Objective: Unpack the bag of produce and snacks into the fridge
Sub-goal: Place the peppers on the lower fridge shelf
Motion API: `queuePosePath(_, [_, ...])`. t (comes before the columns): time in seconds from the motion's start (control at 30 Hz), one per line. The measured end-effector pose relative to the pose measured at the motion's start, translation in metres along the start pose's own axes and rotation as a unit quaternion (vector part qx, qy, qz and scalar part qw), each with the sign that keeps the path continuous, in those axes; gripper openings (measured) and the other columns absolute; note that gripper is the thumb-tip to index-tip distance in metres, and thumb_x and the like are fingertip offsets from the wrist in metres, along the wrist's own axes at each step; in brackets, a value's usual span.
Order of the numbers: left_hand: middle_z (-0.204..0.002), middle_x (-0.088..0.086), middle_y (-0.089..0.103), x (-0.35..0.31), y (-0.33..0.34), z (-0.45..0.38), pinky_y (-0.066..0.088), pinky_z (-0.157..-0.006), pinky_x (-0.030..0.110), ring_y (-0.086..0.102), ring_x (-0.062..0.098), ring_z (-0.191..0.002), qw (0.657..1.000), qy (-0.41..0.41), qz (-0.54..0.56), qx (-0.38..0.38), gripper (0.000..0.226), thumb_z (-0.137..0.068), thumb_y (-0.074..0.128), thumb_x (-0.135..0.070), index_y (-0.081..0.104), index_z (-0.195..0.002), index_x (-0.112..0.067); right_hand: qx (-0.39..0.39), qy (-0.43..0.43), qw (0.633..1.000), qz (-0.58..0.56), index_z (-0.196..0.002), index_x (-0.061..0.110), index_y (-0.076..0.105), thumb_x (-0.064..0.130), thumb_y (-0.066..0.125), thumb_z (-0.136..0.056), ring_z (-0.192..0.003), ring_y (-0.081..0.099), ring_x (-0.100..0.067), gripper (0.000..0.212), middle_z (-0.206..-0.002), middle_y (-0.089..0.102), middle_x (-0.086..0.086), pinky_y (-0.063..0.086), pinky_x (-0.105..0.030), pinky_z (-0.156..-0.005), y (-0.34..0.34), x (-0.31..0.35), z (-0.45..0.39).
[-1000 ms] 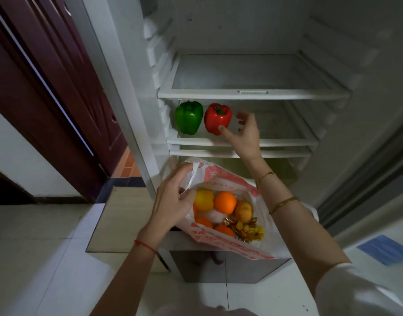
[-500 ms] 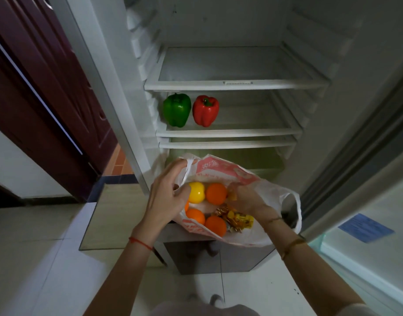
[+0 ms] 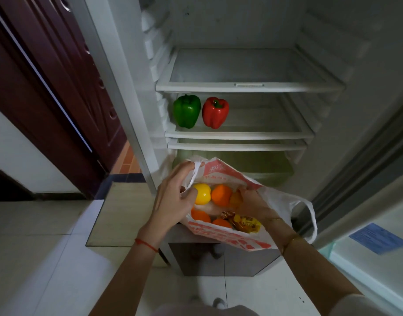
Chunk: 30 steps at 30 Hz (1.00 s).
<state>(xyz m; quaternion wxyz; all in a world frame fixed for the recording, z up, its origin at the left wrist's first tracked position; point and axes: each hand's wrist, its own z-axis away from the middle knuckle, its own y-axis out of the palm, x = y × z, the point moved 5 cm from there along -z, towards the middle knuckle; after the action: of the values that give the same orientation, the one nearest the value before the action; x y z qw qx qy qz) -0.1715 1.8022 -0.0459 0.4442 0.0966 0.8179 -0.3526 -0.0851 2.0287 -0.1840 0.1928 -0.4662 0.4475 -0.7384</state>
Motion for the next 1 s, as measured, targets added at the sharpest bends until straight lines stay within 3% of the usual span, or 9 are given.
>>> queuePosePath(0.13, [-0.119, -0.023, 0.055, 0.003, 0.001, -0.005, 0.058, -0.074, 0.032, 0.057, 0.000, -0.110, 1.000, -0.007, 0.012, -0.003, 0.045, -0.082, 0.054, -0.011, 0.055, -0.123, -0.028, 0.018, -0.038, 0.998, -0.057, -0.136, 0.021, 0.044, 0.026, 0.078, -0.075, -0.109, 0.058, -0.021, 0.071, -0.121, 0.059, -0.003, 0.051, -0.038, -0.096, -0.030, 0.024, 0.001])
queuePosePath(0.2, [-0.119, -0.026, 0.053, 0.003, 0.002, -0.009, 0.055, -0.074, 0.024, 0.056, -0.002, -0.110, 1.000, -0.008, 0.012, -0.002, 0.049, -0.085, 0.057, -0.005, 0.053, -0.123, -0.036, 0.009, -0.044, 0.991, -0.124, -0.134, 0.025, 0.047, 0.029, 0.081, -0.074, -0.110, 0.058, -0.018, 0.069, -0.122, 0.058, 0.001, 0.051, -0.038, -0.095, -0.054, 0.039, 0.006])
queuePosePath(0.3, [-0.123, -0.016, 0.057, 0.007, 0.006, -0.017, 0.054, -0.067, 0.026, 0.062, 0.011, -0.101, 1.000, -0.010, 0.016, 0.003, 0.056, -0.085, 0.057, -0.004, 0.050, -0.122, -0.044, -0.009, -0.072, 0.978, -0.196, -0.128, 0.028, 0.050, 0.032, 0.082, -0.074, -0.106, 0.058, -0.013, 0.064, -0.118, 0.058, 0.005, 0.053, -0.031, -0.088, -0.094, 0.068, 0.017])
queuePosePath(0.43, [-0.129, -0.009, 0.058, 0.015, 0.012, -0.026, 0.051, -0.071, 0.026, 0.063, 0.021, -0.104, 1.000, -0.015, 0.001, 0.018, 0.056, -0.083, 0.055, -0.010, 0.052, -0.134, -0.032, -0.080, -0.122, 0.945, -0.292, -0.130, 0.024, 0.050, 0.028, 0.082, -0.075, -0.102, 0.062, -0.009, 0.063, -0.120, 0.057, 0.006, 0.056, -0.023, -0.082, -0.143, 0.095, 0.028])
queuePosePath(0.53, [-0.132, -0.007, 0.058, 0.016, 0.014, -0.031, 0.056, -0.086, 0.035, 0.059, 0.018, -0.117, 0.999, -0.029, -0.008, 0.013, 0.057, -0.080, 0.052, -0.019, 0.051, -0.136, -0.029, -0.188, -0.149, 0.933, -0.266, -0.133, 0.019, 0.047, 0.019, 0.080, -0.078, -0.105, 0.058, -0.006, 0.064, -0.124, 0.055, 0.003, 0.053, -0.016, -0.082, -0.172, 0.098, 0.022])
queuePosePath(0.67, [-0.131, -0.008, 0.058, 0.016, 0.016, -0.033, 0.055, -0.092, 0.040, 0.056, 0.014, -0.121, 0.999, -0.033, -0.001, 0.006, 0.057, -0.078, 0.050, -0.021, 0.052, -0.135, -0.028, -0.267, -0.137, 0.939, -0.168, -0.136, 0.016, 0.043, 0.016, 0.079, -0.075, -0.115, 0.051, -0.019, 0.071, -0.132, 0.048, -0.007, 0.049, -0.029, -0.092, -0.181, 0.093, -0.007])
queuePosePath(0.77, [-0.130, -0.010, 0.057, 0.018, 0.018, -0.033, 0.058, -0.084, 0.043, 0.059, 0.017, -0.116, 0.999, -0.035, 0.005, 0.011, 0.056, -0.078, 0.050, -0.023, 0.051, -0.134, -0.032, -0.276, -0.119, 0.944, -0.135, -0.137, 0.012, 0.040, 0.012, 0.078, -0.075, -0.119, 0.049, -0.025, 0.072, -0.133, 0.046, -0.012, 0.046, -0.036, -0.098, -0.179, 0.091, -0.031])
queuePosePath(0.87, [-0.129, -0.010, 0.058, 0.020, 0.017, -0.033, 0.060, -0.076, 0.040, 0.062, 0.020, -0.112, 0.999, -0.040, 0.010, 0.008, 0.056, -0.079, 0.050, -0.025, 0.050, -0.134, -0.034, -0.247, -0.095, 0.954, -0.139, -0.138, 0.012, 0.036, 0.011, 0.078, -0.076, -0.121, 0.049, -0.027, 0.074, -0.135, 0.045, -0.013, 0.045, -0.032, -0.096, -0.175, 0.090, -0.052])
queuePosePath(1.0, [-0.130, -0.012, 0.056, 0.019, 0.015, -0.031, 0.060, -0.076, 0.043, 0.061, 0.017, -0.114, 0.999, -0.043, 0.022, 0.003, 0.054, -0.081, 0.051, -0.022, 0.050, -0.134, -0.035, -0.234, -0.069, 0.957, -0.157, -0.139, 0.014, 0.033, 0.019, 0.080, -0.077, -0.121, 0.051, -0.028, 0.078, -0.134, 0.047, -0.011, 0.048, -0.043, -0.101, -0.167, 0.086, -0.067])
